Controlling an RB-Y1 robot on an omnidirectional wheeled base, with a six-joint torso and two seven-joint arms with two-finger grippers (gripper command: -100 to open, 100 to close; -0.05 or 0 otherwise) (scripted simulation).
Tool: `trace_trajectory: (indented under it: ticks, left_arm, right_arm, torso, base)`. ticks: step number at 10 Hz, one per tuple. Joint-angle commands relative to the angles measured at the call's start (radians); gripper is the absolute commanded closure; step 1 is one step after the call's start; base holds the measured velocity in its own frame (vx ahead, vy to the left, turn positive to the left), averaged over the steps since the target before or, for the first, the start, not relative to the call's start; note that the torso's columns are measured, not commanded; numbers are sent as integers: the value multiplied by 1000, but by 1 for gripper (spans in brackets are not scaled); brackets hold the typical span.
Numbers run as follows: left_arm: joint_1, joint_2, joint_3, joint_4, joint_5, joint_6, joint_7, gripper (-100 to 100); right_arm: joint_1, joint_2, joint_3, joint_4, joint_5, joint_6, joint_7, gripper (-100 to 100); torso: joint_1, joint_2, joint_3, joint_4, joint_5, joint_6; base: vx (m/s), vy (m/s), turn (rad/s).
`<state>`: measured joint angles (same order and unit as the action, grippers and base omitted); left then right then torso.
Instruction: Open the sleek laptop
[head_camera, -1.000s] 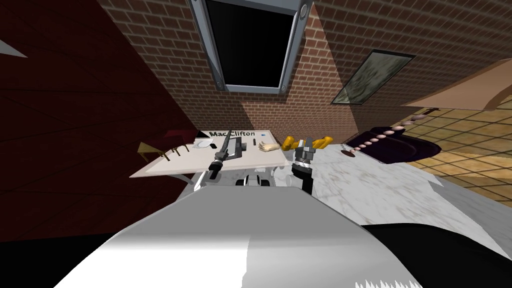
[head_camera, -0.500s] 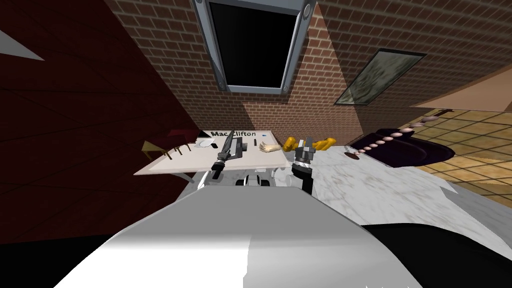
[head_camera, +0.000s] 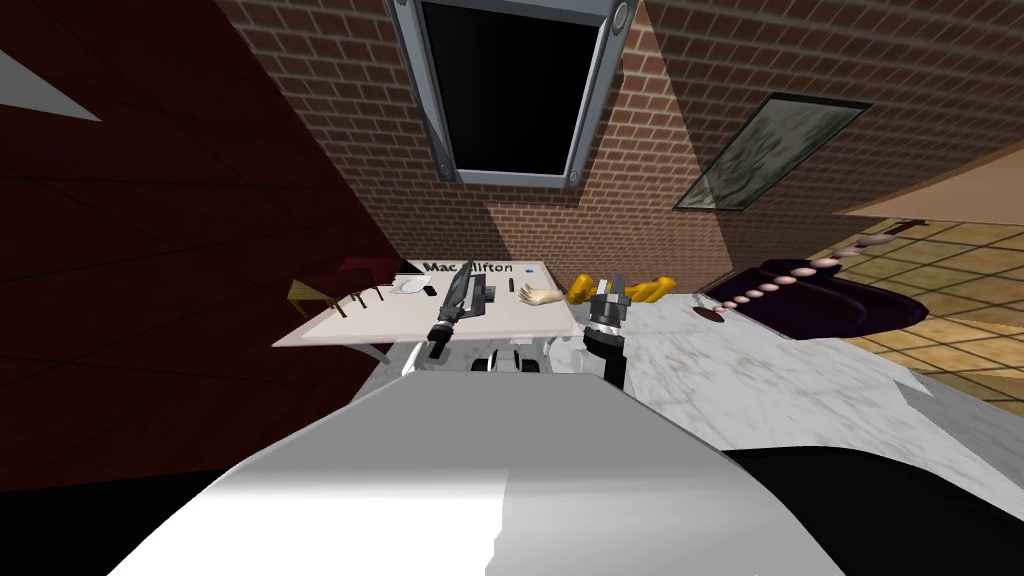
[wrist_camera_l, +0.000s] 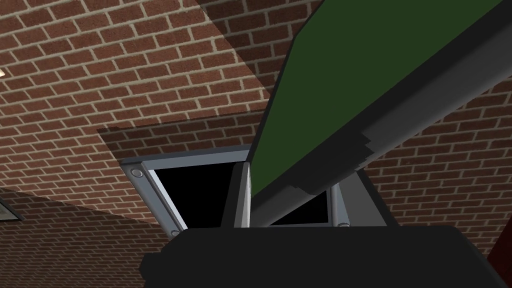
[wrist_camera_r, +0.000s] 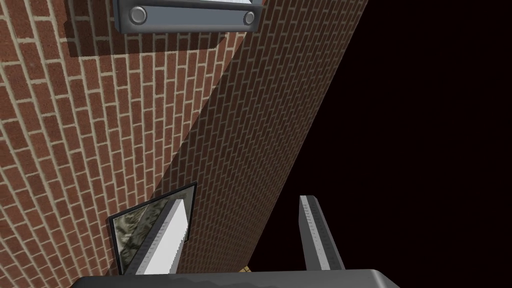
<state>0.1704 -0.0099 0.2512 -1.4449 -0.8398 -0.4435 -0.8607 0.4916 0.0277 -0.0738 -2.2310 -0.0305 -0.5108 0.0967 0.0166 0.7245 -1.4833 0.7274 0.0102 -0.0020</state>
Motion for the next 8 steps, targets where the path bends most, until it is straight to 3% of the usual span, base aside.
trace_trajectory:
  ticks: [1, 2, 3, 5, 6, 7, 8]
  left_arm:
    - [16, -4, -13, 34, 19, -38, -74, 100]
    - [32, -7, -27, 61, 37, -77, -100, 100]
    - [32, -7, -27, 68, 37, -77, -133, 100]
    - [32, -7, -27, 68, 37, -77, -148, 100]
    - [49, -11, -40, 98, 56, -115, -201, 100]
    - [49, -11, -40, 103, 56, -115, -222, 100]
    - [65, -15, -53, 137, 74, -153, -266, 100]
  right_arm:
    - [0, 0, 0, 0, 0, 0, 0, 0]
    - [0, 0, 0, 0, 0, 0, 0, 0]
    - [0, 0, 0, 0, 0, 0, 0, 0]
    - [0, 0, 0, 0, 0, 0, 0, 0]
    - [0, 0, 0, 0, 0, 0, 0, 0]
    - [0, 0, 0, 0, 0, 0, 0, 0]
    - [0, 0, 0, 0, 0, 0, 0, 0]
  torso:
    - [-3, -2, -1, -1, -1, 0]
    - [-4, -3, -1, 0, -3, 0]
    - [-3, -3, -1, -3, -1, -2]
    - [1, -3, -1, -1, -1, -1]
    - [1, -3, -1, -1, -1, -1]
    - [0, -6, -2, -1, 0, 1]
    - [0, -9, -3, -3, 0, 2]
  base:
    - [74, -6, 89]
    - [97, 6, 166]
    - [67, -8, 95]
    - [12, -10, -17]
    - [44, 6, 304]
    - [50, 15, -22]
    - [-4, -8, 22]
